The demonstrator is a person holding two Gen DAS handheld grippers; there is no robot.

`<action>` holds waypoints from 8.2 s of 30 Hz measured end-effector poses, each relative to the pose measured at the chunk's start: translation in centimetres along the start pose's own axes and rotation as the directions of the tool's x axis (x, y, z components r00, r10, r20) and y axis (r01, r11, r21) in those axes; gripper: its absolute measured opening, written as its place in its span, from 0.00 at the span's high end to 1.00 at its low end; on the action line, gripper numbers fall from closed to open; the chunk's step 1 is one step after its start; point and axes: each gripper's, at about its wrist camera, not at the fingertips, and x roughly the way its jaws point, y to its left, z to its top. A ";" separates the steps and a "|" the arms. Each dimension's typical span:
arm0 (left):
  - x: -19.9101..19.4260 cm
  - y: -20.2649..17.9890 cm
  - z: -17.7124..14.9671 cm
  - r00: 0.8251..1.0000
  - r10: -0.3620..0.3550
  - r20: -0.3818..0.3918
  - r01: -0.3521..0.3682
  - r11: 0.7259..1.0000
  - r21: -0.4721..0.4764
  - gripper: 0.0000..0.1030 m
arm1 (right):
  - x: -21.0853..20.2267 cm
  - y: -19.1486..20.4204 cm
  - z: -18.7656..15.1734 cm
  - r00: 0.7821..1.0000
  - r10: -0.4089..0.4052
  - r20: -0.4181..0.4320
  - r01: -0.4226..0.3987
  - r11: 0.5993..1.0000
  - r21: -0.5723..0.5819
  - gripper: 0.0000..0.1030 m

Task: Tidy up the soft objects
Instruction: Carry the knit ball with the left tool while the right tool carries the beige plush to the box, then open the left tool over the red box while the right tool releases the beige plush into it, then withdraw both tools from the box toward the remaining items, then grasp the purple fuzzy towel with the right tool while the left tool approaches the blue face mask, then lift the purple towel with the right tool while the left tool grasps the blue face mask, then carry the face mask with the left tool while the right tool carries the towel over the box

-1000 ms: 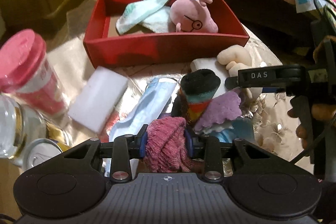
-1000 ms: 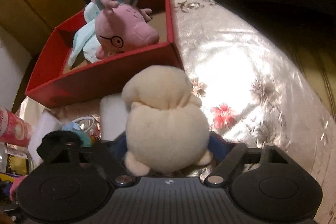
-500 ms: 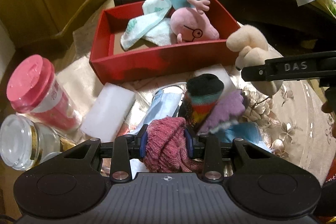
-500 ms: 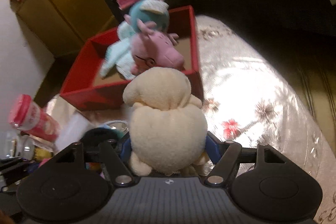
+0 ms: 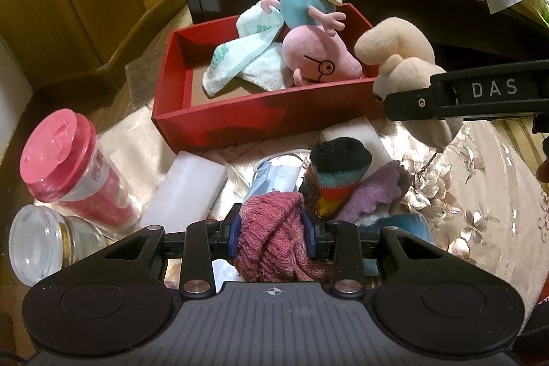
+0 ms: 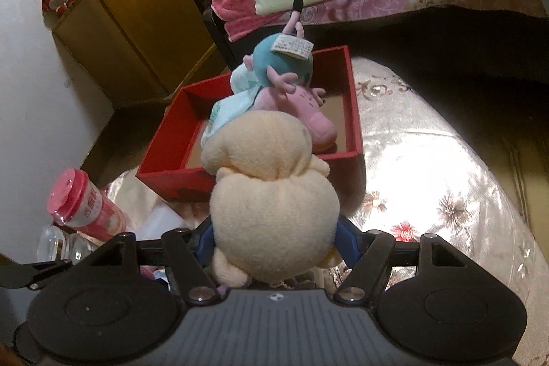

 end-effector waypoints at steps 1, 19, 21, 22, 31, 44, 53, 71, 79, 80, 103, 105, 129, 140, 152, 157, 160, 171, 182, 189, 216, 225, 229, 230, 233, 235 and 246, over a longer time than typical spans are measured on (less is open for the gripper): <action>-0.1 -0.1 0.1 1.000 0.005 0.003 -0.005 1.000 0.003 0.66 | 0.0 0.0 0.1 1.000 0.001 0.003 -0.001 1.000 0.002 0.61; -1.0 -0.2 1.6 0.997 0.043 0.066 -0.044 0.999 0.014 0.66 | -0.1 0.9 1.1 0.999 0.027 0.039 -0.028 1.000 0.008 0.61; -1.2 0.0 2.3 0.996 0.045 0.079 -0.045 0.999 0.005 0.65 | 0.0 0.9 1.5 0.999 0.028 0.043 -0.028 1.000 0.011 0.61; -1.3 0.1 2.7 0.995 0.044 0.085 -0.044 0.999 0.000 0.65 | 0.0 0.9 1.7 0.998 0.028 0.048 -0.029 0.999 0.014 0.61; -0.1 3.0 8.8 0.989 0.065 0.132 -0.052 0.993 -0.105 0.66 | 0.8 0.4 5.1 0.995 -0.001 0.104 -0.001 1.000 0.026 0.61; 6.8 4.7 13.5 0.994 0.075 0.083 -0.058 0.980 -0.188 0.22 | 6.9 -1.6 9.3 0.994 -0.056 0.099 0.053 0.998 0.025 0.56; 5.0 4.8 12.1 0.987 0.132 0.088 -0.116 0.979 -0.165 0.21 | 6.1 -2.5 8.9 0.995 -0.067 0.078 0.063 0.996 0.057 0.48; 0.7 2.5 6.1 0.986 0.140 0.089 -0.133 0.988 -0.081 0.20 | 0.2 1.3 3.5 0.997 -0.027 0.066 0.030 0.998 -0.048 0.48; -0.3 1.8 5.0 0.987 0.129 0.097 -0.122 0.990 -0.075 0.20 | -0.8 2.0 2.0 0.999 0.006 0.050 -0.003 0.998 -0.064 0.48; -0.4 1.7 4.8 0.986 0.132 0.098 -0.125 0.990 -0.069 0.20 | -0.9 2.1 1.7 0.999 0.008 0.047 -0.005 0.998 -0.068 0.48; -2.2 1.3 2.6 0.986 0.122 0.117 -0.116 0.992 -0.054 0.20 | -1.7 1.6 -0.9 1.000 -0.011 0.011 0.012 0.996 -0.090 0.47; -2.3 1.3 2.5 0.986 0.121 0.118 -0.116 0.992 -0.051 0.20 | -1.6 1.6 -1.1 1.000 -0.010 0.007 0.011 0.996 -0.090 0.47; -1.4 1.5 0.1 0.993 0.113 0.040 -0.112 0.993 -0.020 0.20 | -0.3 2.0 -3.3 0.996 -0.031 -0.080 0.020 0.990 -0.138 0.47; -0.4 2.6 -0.9 0.997 0.066 -0.031 -0.067 0.997 -0.046 0.20 | 2.0 2.2 -5.1 0.981 -0.061 -0.183 0.023 0.979 -0.201 0.48; -0.5 3.8 -0.6 0.999 0.018 -0.042 -0.022 0.995 -0.101 0.20 | 3.5 1.0 -5.3 0.972 -0.054 -0.227 0.016 0.986 -0.164 0.48; -0.4 4.1 -0.5 0.999 0.001 -0.051 -0.007 0.992 -0.127 0.20 | 5.0 1.1 -4.4 0.973 0.012 -0.229 -0.039 0.993 -0.112 0.48; -0.5 3.9 -0.5 0.999 -0.014 -0.051 0.008 0.993 -0.117 0.20 | 6.8 1.1 -4.6 0.968 0.006 -0.252 -0.028 0.996 -0.082 0.59; -0.8 4.2 -0.4 0.998 -0.045 -0.051 0.037 0.990 -0.137 0.20 | 2.2 0.8 -3.7 0.958 0.205 -0.202 -0.207 0.978 0.010 1.00; 1.1 2.3 -0.8 0.996 -0.013 -0.084 0.008 0.998 -0.064 0.18 | -4.2 -3.3 -3.4 0.934 0.354 -0.042 -0.339 0.918 0.208 1.00; 1.0 -1.1 0.8 0.999 -0.022 -0.026 0.023 1.000 0.016 0.21 | -3.8 -4.2 -2.8 0.931 0.363 -0.037 -0.344 0.906 0.246 1.00; 3.7 -5.0 -1.5 0.973 -0.166 -0.161 0.182 0.979 0.094 0.90 | -7.0 -7.1 -1.8 0.949 0.304 0.088 -0.316 0.910 0.267 1.00; 0.7 -2.4 0.5 0.985 -0.166 -0.054 0.167 0.986 0.017 0.91 | -6.9 -6.1 -1.2 0.947 0.301 0.115 -0.321 0.912 0.256 1.00; -0.9 -1.3 1.7 0.990 -0.139 0.016 0.139 0.990 -0.003 0.91 | -7.3 -5.5 -0.8 0.942 0.301 0.146 -0.329 0.914 0.238 1.00; -1.2 -1.0 1.9 0.991 -0.133 0.030 0.133 0.991 -0.013 0.91 | -7.4 -5.4 -0.7 0.941 0.303 0.152 -0.332 0.914 0.235 1.00; -1.9 0.1 2.7 0.990 -0.126 0.061 0.129 0.990 -0.049 0.91 | -7.6 -5.0 -0.3 0.936 0.308 0.169 -0.342 0.911 0.229 1.00; -2.2 0.5 3.3 0.990 -0.113 0.080 0.118 0.991 -0.067 0.91 | -7.7 -4.5 0.1 0.934 0.309 0.177 -0.343 0.914 0.216 1.00; -3.3 1.7 6.1 0.986 -0.080 0.149 0.097 0.989 -0.111 0.91 | -7.9 -1.5 2.5 0.917 0.329 0.228 -0.365 0.921 0.139 1.00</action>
